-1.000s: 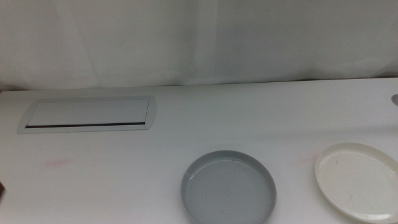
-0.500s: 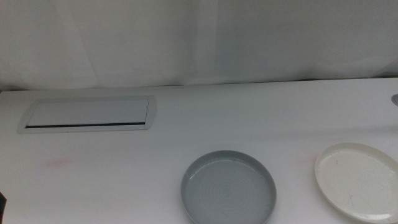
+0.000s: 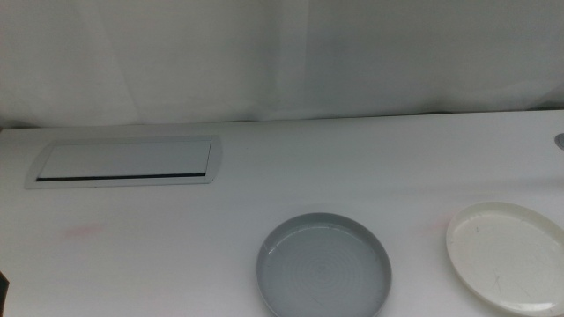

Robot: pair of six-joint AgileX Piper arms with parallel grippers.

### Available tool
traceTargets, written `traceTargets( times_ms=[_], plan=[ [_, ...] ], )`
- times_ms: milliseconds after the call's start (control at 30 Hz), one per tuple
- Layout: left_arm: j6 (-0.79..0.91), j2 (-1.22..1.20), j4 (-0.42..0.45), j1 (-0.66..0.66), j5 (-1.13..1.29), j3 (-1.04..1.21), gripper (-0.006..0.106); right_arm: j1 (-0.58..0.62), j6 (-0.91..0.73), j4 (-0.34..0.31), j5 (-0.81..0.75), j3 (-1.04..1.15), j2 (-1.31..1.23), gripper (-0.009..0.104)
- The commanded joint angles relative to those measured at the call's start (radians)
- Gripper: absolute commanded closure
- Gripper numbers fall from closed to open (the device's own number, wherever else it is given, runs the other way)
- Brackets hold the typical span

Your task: Stack the three bowls on top of each other.

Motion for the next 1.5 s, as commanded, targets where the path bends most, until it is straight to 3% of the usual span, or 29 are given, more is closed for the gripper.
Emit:
traceTargets(
  times_ms=[0, 100, 233, 533, 767, 833, 1067, 1300, 1467],
  plan=[
    [-0.008, -0.007, 0.001, 0.003, -0.018, 0.037, 0.102, -0.003, -0.022, -0.069, 0.175, -0.123, 0.100, 0.003],
    [-0.008, -0.007, 0.001, 0.003, -0.018, 0.037, 0.102, -0.003, -0.032, -0.130, 0.320, -0.253, 0.224, 0.003],
    [-0.008, -0.007, 0.001, 0.003, -0.016, 0.037, 0.102, -0.003, -0.120, -0.152, 0.463, -0.365, 0.395, 0.003],
    [-0.008, -0.007, 0.001, 0.003, -0.016, 0.037, 0.102, -0.011, -0.221, -0.145, 0.509, -0.394, 0.705, 0.004],
    [-0.008, -0.007, 0.001, 0.003, -0.016, 0.037, 0.102, -0.156, -0.311, 0.022, 0.386, -0.392, 0.953, 0.004],
    [-0.008, -0.007, 0.001, 0.003, -0.016, 0.037, 0.102, -0.179, -0.320, 0.044, 0.360, -0.392, 1.000, 0.004],
    [-0.008, -0.007, 0.001, 0.003, -0.016, 0.037, 0.102, -0.184, -0.338, 0.055, 0.287, -0.360, 1.124, 0.004],
    [-0.008, -0.007, 0.001, 0.003, -0.014, 0.037, 0.102, -0.184, -0.342, 0.073, 0.027, -0.150, 1.137, 0.004],
    [-0.008, -0.007, 0.001, 0.003, -0.014, 0.037, 0.102, -0.184, -0.345, 0.084, -0.042, -0.116, 1.182, 0.004]
  ],
)
